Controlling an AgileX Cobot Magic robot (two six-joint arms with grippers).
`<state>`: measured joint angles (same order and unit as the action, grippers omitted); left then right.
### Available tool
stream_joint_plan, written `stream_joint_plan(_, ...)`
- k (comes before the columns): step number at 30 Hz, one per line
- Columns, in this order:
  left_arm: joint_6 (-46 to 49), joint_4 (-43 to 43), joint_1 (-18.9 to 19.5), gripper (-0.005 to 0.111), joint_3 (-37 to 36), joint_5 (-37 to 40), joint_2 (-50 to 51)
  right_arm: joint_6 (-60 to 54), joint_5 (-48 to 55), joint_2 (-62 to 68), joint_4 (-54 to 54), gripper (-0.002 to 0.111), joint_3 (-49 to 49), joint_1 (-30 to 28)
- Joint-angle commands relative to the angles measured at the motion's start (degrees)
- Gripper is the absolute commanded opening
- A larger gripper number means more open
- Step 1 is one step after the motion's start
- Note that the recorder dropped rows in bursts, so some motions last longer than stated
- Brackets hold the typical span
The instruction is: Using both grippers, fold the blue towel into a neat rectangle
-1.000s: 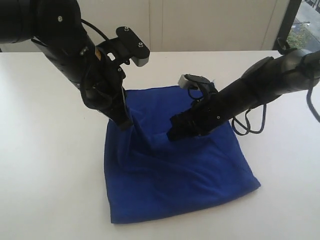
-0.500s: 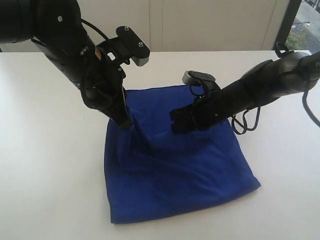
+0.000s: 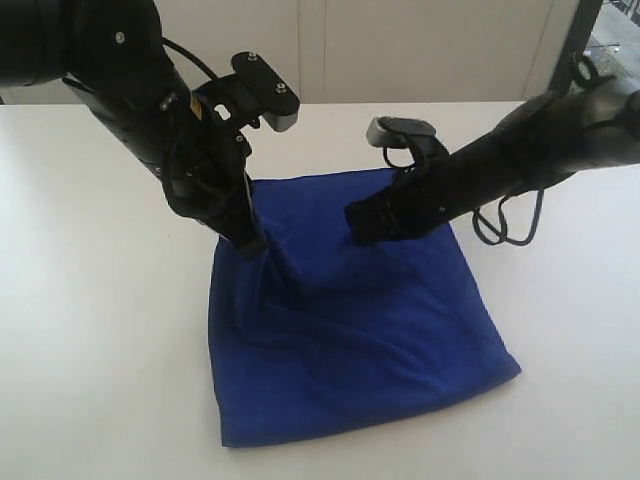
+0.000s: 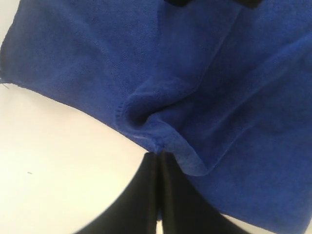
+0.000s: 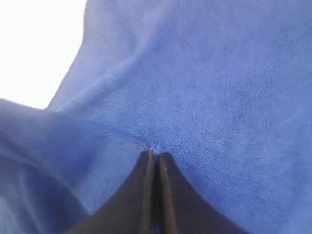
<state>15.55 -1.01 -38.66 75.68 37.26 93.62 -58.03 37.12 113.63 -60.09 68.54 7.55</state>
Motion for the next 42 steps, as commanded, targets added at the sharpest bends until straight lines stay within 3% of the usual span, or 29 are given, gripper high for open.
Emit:
stream_joint_plan(1, -2.2, 1.0, -0.4, 0.0, -0.3, 2.4, -1.3, 6.7, 0.3, -7.1, 11.8, 0.0, 0.0, -0.1)
stream_joint_plan(6, -2.2, 3.1, -0.8, 0.0, -0.3, 2.5, -4.2, 14.7, -1.3, -15.4, 22.8, 0.0, -2.5, -0.1)
stream_joint_plan(17, -2.1, 2.9, -0.9, 0.0, -0.3, 0.4, -9.4, 15.3, -10.9, -31.0, 27.6, 0.0, -8.7, -0.1)
stream_joint_plan(26, -2.1, 2.9, -0.9, 0.0, -0.3, -0.2, -15.5, 25.9, -11.5, -41.1, 41.1, 0.0, -8.8, -0.1)
stream_joint_plan(33, -2.1, 2.9, -0.9, 0.0, -0.3, -1.5, -13.3, 25.8, -11.4, -39.5, 41.1, 0.0, -9.4, -0.1)
stream_joint_plan(38, -2.1, 2.7, -0.8, 0.0, -0.3, -4.7, -10.2, 25.8, -16.8, -35.2, 42.0, 0.0, -10.6, -0.1)
stream_joint_plan(42, -4.7, -2.2, -0.6, 0.0, -0.2, -6.2, -8.3, 25.8, -22.8, -32.1, 42.2, 0.0, -10.6, -0.1)
